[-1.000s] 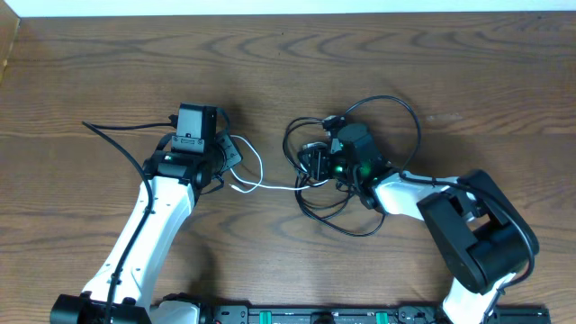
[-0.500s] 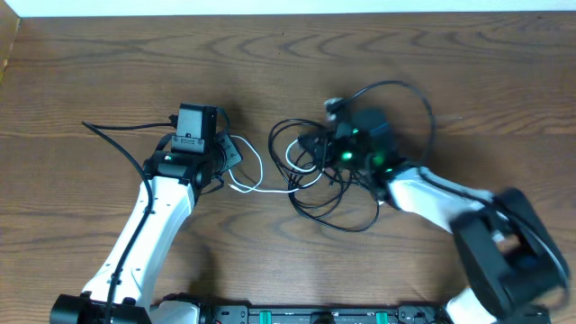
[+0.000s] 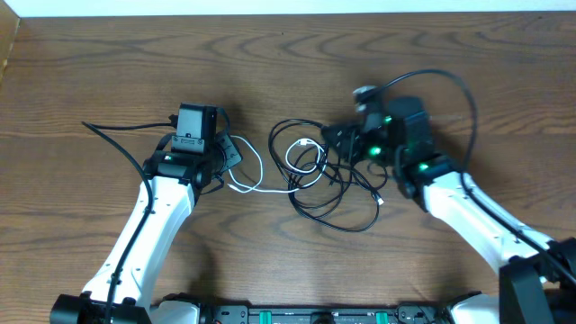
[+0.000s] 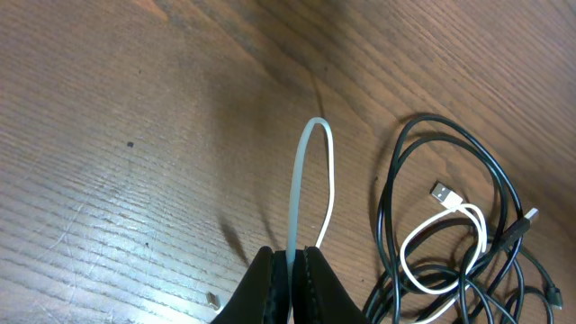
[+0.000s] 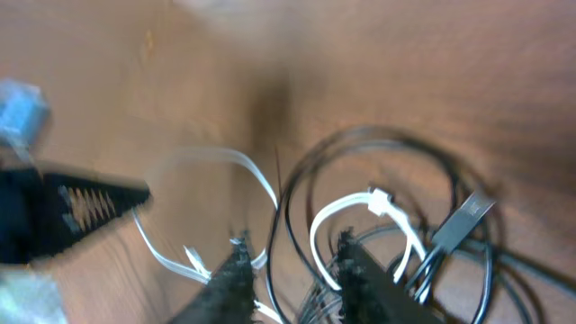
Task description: Untangle cables
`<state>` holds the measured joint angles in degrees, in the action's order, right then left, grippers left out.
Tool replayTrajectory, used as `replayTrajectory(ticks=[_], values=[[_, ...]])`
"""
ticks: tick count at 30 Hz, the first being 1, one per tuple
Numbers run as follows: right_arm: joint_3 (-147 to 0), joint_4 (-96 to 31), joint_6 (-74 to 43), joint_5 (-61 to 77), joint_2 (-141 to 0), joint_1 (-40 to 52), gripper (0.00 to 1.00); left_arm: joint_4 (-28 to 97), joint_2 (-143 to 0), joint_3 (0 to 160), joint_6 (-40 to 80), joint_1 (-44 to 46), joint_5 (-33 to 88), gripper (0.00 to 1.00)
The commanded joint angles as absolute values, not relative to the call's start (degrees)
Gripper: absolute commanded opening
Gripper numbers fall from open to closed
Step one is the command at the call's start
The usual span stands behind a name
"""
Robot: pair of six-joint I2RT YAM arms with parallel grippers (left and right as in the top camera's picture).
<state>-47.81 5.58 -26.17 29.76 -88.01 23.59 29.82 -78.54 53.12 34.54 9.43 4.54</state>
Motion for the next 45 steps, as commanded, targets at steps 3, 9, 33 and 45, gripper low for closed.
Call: replayTrajectory(ticks=[3, 9, 33, 45], values=[[-48.0, 3.7, -24.3, 27.6, -92.1, 30.9, 0.31, 30.0, -78.2, 53.6, 34.8, 9.3, 3.8, 0.08], [-48.0, 2.5, -40.1, 20.7, -94.8, 35.0, 0.42, 30.0, -78.3, 53.6, 34.8, 9.3, 3.8, 0.08], [-55.3, 30.0, -44.3, 17.4, -119.4, 36.5, 0.35, 30.0, -78.5, 52.8, 34.9, 9.3, 3.8, 0.08], [-56.7, 26.3, -42.9, 30.3, -113.1, 33.2, 0.01, 30.4, -78.5, 52.7, 34.8, 9.3, 3.8, 0.08]])
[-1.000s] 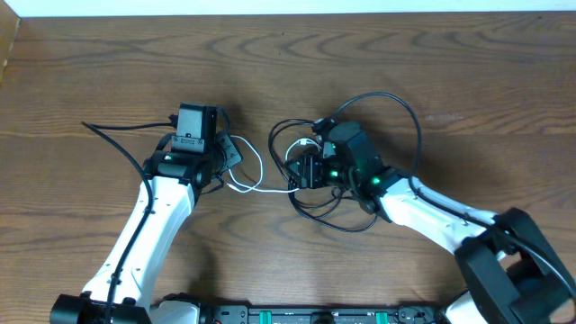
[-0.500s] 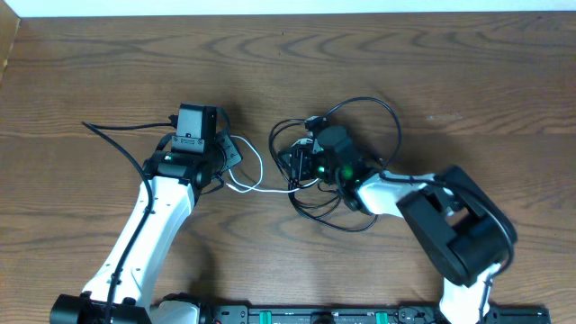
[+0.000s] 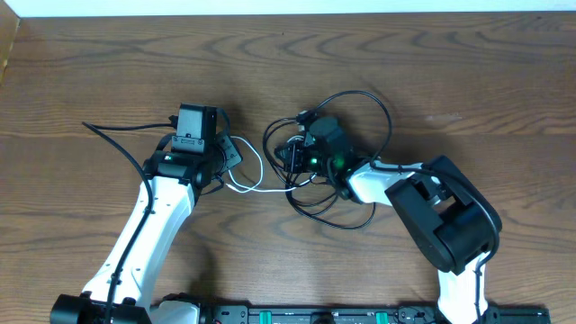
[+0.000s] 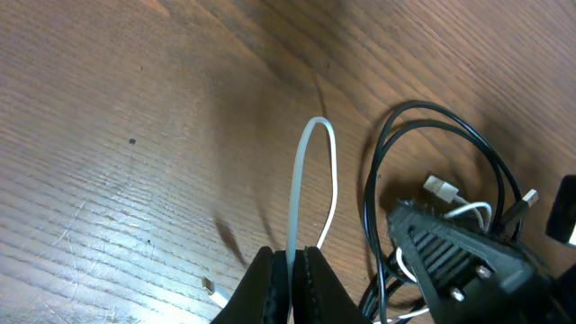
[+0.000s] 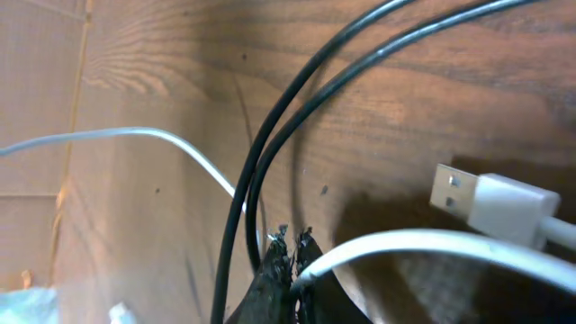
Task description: Untangle cables
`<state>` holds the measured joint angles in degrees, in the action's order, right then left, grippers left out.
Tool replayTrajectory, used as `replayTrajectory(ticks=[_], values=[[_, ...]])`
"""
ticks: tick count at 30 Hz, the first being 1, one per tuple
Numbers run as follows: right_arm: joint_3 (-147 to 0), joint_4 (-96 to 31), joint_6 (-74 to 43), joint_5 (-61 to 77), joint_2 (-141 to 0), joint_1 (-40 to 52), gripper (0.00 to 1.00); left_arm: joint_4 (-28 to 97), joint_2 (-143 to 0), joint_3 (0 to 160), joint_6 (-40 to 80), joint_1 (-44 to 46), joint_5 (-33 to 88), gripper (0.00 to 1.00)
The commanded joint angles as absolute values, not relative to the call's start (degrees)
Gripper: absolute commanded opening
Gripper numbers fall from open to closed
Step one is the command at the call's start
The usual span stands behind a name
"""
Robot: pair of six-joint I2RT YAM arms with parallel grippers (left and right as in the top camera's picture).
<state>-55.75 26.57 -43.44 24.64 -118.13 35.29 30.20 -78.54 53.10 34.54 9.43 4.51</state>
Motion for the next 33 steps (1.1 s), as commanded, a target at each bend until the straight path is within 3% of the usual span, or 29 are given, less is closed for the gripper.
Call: replayTrajectory(ticks=[1, 15, 17, 21, 23, 25, 30, 33], values=[[-56.7, 25.9, -42.2, 32.6, -111.4, 32.3, 0.01, 30.4, -78.5, 52.7, 34.8, 9.3, 3.8, 0.08], [-56.7, 26.9, -56.8, 57.6, -96.9, 16.6, 0.01, 30.8, -78.5, 52.7, 34.8, 9.3, 3.8, 0.08], [-56.4, 22.9, -59.4, 57.1, -97.1, 15.7, 0.01, 30.8, -78.6, 52.7, 34.8, 9.3, 3.8, 0.08], [-56.3, 2.0, -54.5, 44.7, -97.5, 18.2, 0.01, 30.8, -78.6, 52.7, 34.9, 9.3, 3.8, 0.08], [-56.3, -0.4, -51.8, 46.9, -97.6, 20.9, 0.01, 30.8, -78.6, 52.7, 34.9, 9.3, 3.8, 0.08], [-56.3, 6.5, -50.2, 54.3, -97.4, 22.1, 0.01, 30.8, -78.6, 52.7, 34.8, 9.3, 3.8, 0.08], [-56.3, 45.5, -53.8, 72.6, -97.4, 20.4, 0.01, 30.9, -78.6, 52.7, 34.8, 9.3, 3.9, 0.08], [-56.3, 45.6, -51.7, 67.7, -97.4, 19.0, 0.01, 30.9, -78.6, 52.7, 34.9, 9.3, 3.9, 0.08]])
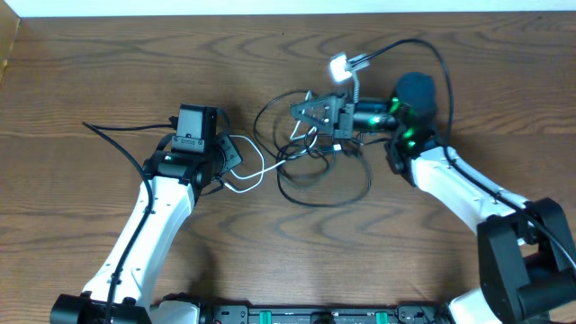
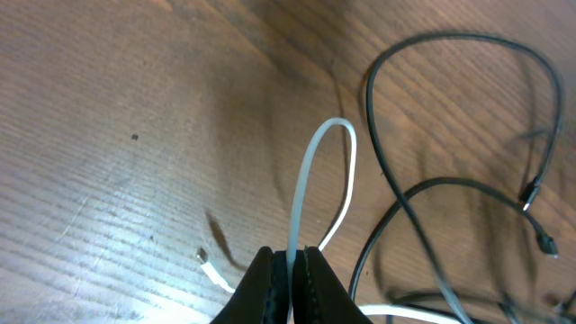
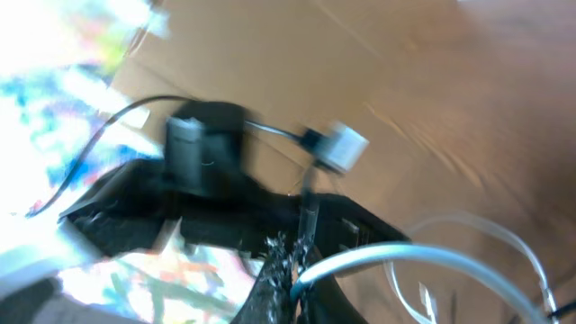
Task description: Untangle cables
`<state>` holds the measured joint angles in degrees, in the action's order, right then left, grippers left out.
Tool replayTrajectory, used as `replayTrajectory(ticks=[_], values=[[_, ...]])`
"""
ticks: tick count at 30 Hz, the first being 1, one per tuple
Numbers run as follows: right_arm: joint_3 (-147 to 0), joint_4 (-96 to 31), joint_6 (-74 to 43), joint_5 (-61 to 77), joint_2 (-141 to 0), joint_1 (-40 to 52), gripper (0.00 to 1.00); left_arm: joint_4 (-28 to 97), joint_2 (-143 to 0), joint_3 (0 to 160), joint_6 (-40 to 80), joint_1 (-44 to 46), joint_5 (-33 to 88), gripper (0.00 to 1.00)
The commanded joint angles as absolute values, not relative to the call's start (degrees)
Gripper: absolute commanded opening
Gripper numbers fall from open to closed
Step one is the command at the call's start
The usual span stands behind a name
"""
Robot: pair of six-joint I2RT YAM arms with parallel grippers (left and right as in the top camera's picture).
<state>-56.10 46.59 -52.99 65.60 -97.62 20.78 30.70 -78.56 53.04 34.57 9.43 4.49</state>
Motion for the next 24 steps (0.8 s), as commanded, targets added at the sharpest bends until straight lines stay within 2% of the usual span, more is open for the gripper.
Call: replayTrajectory(ticks=[1, 3, 5, 6, 7, 9, 13, 16, 19, 24], values=[[-56.2, 40.1, -48.9, 64.2, -97.5, 18.9, 0.01, 30.9, -78.6, 52.7, 34.8, 9.3, 3.9, 0.08], [-56.2, 25.1, -42.9, 53.8, -97.5, 19.7, 0.02, 31.1, -78.6, 52.7, 34.9, 9.3, 3.9, 0.08], [-56.2, 7.7, -41.0, 32.4, -97.5, 22.2, 0.01, 31.3, -78.6, 52.7, 34.9, 9.3, 4.1, 0.08], [-56.2, 2.6, -41.9, 24.0, -97.5, 23.4, 0.02, 31.3, -78.6, 52.7, 34.8, 9.3, 4.1, 0.08], [-56.2, 0.3, -41.6, 21.4, -97.5, 24.9, 0.01, 31.3, -78.6, 52.7, 34.8, 9.3, 4.1, 0.08], [-56.2, 4.2, -40.4, 29.4, -97.5, 25.6, 0.01, 31.2, -78.6, 52.7, 34.8, 9.3, 4.0, 0.08], [-56.2, 20.6, -41.1, 52.8, -97.5, 24.6, 0.01, 31.3, -78.6, 52.7, 34.8, 9.3, 4.0, 0.08], [-56.2, 28.3, -47.3, 58.7, -97.5, 22.6, 0.01, 31.5, -78.6, 52.7, 34.8, 9.3, 4.0, 0.08], [-56.2, 26.8, -48.0, 53.7, -97.5, 20.8, 0.01, 31.5, -78.6, 52.7, 34.8, 9.3, 4.0, 0.08], [-56.2, 6.3, -49.6, 29.2, -97.5, 22.3, 0.02, 31.5, -78.6, 52.7, 34.8, 9.3, 4.0, 0.08]])
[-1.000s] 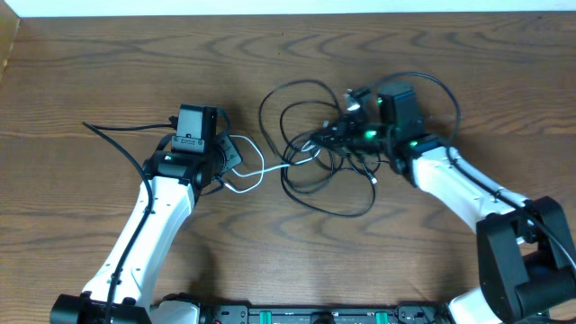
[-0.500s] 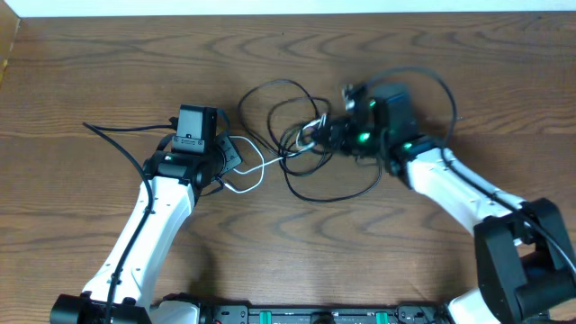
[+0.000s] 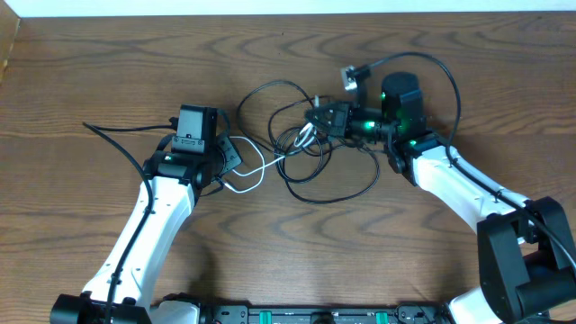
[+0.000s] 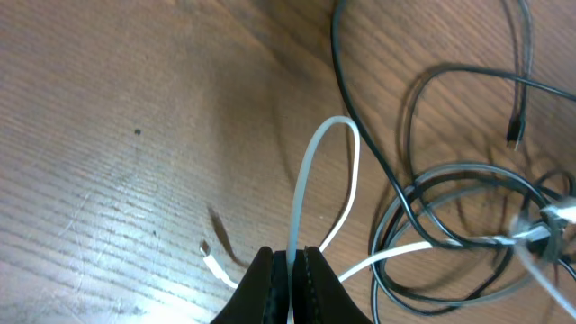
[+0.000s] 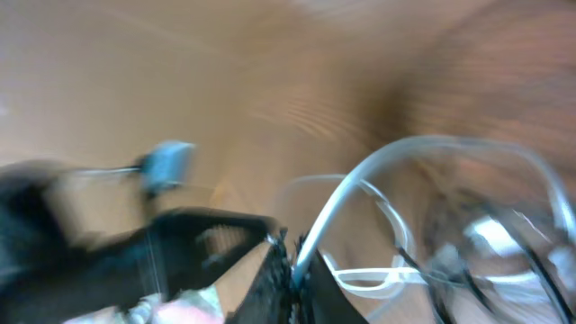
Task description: Untangle cables
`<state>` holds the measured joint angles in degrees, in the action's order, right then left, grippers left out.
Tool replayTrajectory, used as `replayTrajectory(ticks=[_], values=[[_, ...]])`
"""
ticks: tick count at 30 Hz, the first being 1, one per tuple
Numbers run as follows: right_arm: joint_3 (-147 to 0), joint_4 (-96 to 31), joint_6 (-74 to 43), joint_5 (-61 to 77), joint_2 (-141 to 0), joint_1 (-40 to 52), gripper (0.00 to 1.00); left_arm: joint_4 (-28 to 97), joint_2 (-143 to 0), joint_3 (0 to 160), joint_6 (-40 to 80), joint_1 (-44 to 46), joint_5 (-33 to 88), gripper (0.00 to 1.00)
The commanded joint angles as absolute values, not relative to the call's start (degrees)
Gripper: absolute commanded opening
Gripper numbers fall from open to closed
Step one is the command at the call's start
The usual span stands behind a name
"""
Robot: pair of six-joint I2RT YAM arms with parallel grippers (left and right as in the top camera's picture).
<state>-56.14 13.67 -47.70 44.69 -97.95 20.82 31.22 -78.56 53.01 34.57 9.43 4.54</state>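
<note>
A white cable (image 3: 256,171) runs from my left gripper (image 3: 231,155) to my right gripper (image 3: 310,126). Each gripper is shut on it. In the left wrist view the left gripper (image 4: 292,261) pinches a white loop (image 4: 310,171), and a loose white plug (image 4: 208,251) lies beside it. A black cable (image 3: 333,193) winds in several loops round the white one between the grippers. Its loops (image 4: 360,135) lie right of the white loop. The blurred right wrist view has the right gripper (image 5: 292,265) clamped on a pale cable (image 5: 360,184).
The wooden table (image 3: 90,72) stretches to a white far edge. The left arm's own black lead (image 3: 108,135) trails off to the left. The right arm's lead (image 3: 450,85) arcs above its wrist.
The right gripper is slightly lower, still shut on the white cable. The black loops have spread to the left, nearer the left gripper. The left gripper has not moved.
My left gripper was shut on the white loop throughout. The right gripper stood open over the tangle, then was shut on the white cable inside it. It then held that cable farther right, and the black loops have since loosened and spread out.
</note>
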Motion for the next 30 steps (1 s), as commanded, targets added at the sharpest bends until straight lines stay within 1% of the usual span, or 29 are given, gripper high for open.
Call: replayTrajectory(ticks=[1, 4, 7, 9, 13, 16, 17, 19, 22, 24, 27, 28, 30], values=[[-56.2, 3.7, -49.6, 27.7, -97.5, 23.0, 0.01, 31.5, -78.6, 52.7, 34.8, 9.3, 4.0, 0.08], [-56.2, -1.2, -49.2, 30.8, -97.5, 26.6, 0.01, 31.4, -78.6, 52.7, 34.8, 9.3, 4.0, 0.08], [-56.2, -0.8, -49.3, 34.0, -97.5, 30.2, 0.01, 31.4, -78.6, 52.7, 34.8, 9.3, 4.0, 0.08], [-56.2, 0.6, -51.8, 35.8, -97.5, 31.1, 0.01, 31.5, -78.6, 52.7, 34.8, 9.3, 4.0, 0.08], [-56.2, 14.0, -52.5, 50.5, -97.5, 30.1, 0.01, 31.5, -78.6, 52.7, 34.8, 9.3, 4.0, 0.08], [-56.2, 19.9, -55.8, 53.9, -97.5, 28.2, 0.01, 31.5, -78.6, 52.7, 34.8, 9.3, 4.0, 0.08], [-56.2, 19.1, -56.6, 52.8, -97.5, 27.2, 0.01, 31.5, -78.6, 52.7, 34.8, 9.3, 4.0, 0.08], [-56.2, 13.5, -57.8, 48.3, -97.5, 25.8, 0.02, 31.5, -78.6, 52.7, 34.8, 9.3, 4.0, 0.08], [-56.2, 1.1, -67.5, 38.5, -97.5, 24.8, 0.01, 31.5, -78.6, 52.7, 34.8, 9.3, 4.0, 0.08], [-56.2, -2.2, -71.0, 35.5, -97.5, 24.7, 0.01, 31.5, -78.6, 52.7, 34.8, 9.3, 4.0, 0.08], [-56.2, 2.9, -65.4, 38.5, -97.5, 24.6, 0.01, 31.5, -78.6, 52.7, 34.8, 9.3, 4.0, 0.08], [-56.2, 7.3, -60.8, 40.7, -97.5, 24.3, 0.01, 31.5, -78.6, 52.7, 34.8, 9.3, 4.0, 0.08], [-56.2, 13.7, -56.2, 44.3, -97.5, 23.4, 0.01, 31.5, -78.6, 52.7, 34.8, 9.3, 4.0, 0.08]])
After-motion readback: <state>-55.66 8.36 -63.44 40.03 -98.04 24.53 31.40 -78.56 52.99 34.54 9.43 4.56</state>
